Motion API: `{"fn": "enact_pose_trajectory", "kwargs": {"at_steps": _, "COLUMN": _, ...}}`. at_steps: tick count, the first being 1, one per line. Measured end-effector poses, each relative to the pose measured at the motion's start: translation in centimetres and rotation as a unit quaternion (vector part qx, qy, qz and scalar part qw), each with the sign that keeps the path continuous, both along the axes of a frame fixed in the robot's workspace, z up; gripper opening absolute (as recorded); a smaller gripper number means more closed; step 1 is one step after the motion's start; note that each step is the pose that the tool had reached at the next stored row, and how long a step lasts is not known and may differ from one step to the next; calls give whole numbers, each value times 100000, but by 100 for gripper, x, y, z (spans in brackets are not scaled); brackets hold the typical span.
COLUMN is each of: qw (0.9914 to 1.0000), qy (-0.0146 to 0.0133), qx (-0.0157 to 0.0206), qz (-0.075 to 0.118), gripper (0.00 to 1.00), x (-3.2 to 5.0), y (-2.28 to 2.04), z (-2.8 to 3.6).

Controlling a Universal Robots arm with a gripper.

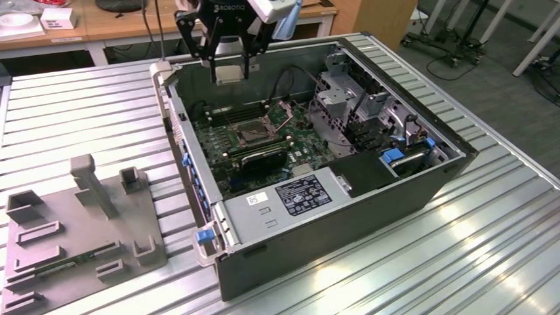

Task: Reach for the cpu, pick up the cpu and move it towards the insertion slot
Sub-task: 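Pick up the cpu and move it towards the insertion slot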

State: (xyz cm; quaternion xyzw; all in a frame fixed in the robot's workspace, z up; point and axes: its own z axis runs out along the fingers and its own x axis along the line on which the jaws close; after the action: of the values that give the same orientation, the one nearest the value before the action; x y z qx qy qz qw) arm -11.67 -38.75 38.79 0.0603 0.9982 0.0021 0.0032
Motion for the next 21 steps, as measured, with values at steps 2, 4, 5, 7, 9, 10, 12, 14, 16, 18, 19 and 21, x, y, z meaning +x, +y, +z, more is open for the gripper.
{"fn": "enact_pose_trajectory", "kwargs": {"at_steps": 2, "qw": 100000, "qy": 35, "qx": -3, "qz": -2, "gripper": 55, "x": 17, "y": 8, "z": -2}}
{"fn": "enact_pose_trajectory", "kwargs": {"at_steps": 4, "qw": 100000, "qy": 49, "qx": -2, "qz": -3, "gripper": 55, "x": 31, "y": 17, "z": -5}}
{"fn": "enact_pose_trajectory", "kwargs": {"at_steps": 5, "qw": 100000, "qy": 56, "qx": -4, "qz": -4, "gripper": 55, "x": 38, "y": 21, "z": -7}}
{"fn": "enact_pose_trajectory", "kwargs": {"at_steps": 7, "qw": 100000, "qy": 64, "qx": -2, "qz": -4, "gripper": 55, "x": 53, "y": 28, "z": -10}}
{"fn": "enact_pose_trajectory", "kwargs": {"at_steps": 9, "qw": 100000, "qy": 80, "qx": -7, "qz": -4, "gripper": 55, "x": 118, "y": 48, "z": -17}}
{"fn": "enact_pose_trajectory", "kwargs": {"at_steps": 10, "qw": 100000, "qy": 78, "qx": -4, "qz": -2, "gripper": 55, "x": 126, "y": 50, "z": -18}}
{"fn": "enact_pose_trajectory", "kwargs": {"at_steps": 12, "qw": 100000, "qy": 77, "qx": -3, "qz": -4, "gripper": 55, "x": 140, "y": 54, "z": -19}}
{"fn": "enact_pose_trajectory", "kwargs": {"at_steps": 14, "qw": 100000, "qy": 76, "qx": -2, "qz": -3, "gripper": 55, "x": 154, "y": 58, "z": -20}}
{"fn": "enact_pose_trajectory", "kwargs": {"at_steps": 16, "qw": 100000, "qy": 77, "qx": -4, "qz": -3, "gripper": 55, "x": 167, "y": 63, "z": -21}}
{"fn": "enact_pose_trajectory", "kwargs": {"at_steps": 18, "qw": 100000, "qy": 76, "qx": -1, "qz": -4, "gripper": 55, "x": 182, "y": 68, "z": -22}}
{"fn": "enact_pose_trajectory", "kwargs": {"at_steps": 19, "qw": 100000, "qy": 77, "qx": -3, "qz": -2, "gripper": 55, "x": 221, "y": 82, "z": -26}}
{"fn": "enact_pose_trajectory", "kwargs": {"at_steps": 21, "qw": 99994, "qy": 75, "qx": -6, "qz": 1119, "gripper": 55, "x": 266, "y": 118, "z": -48}}
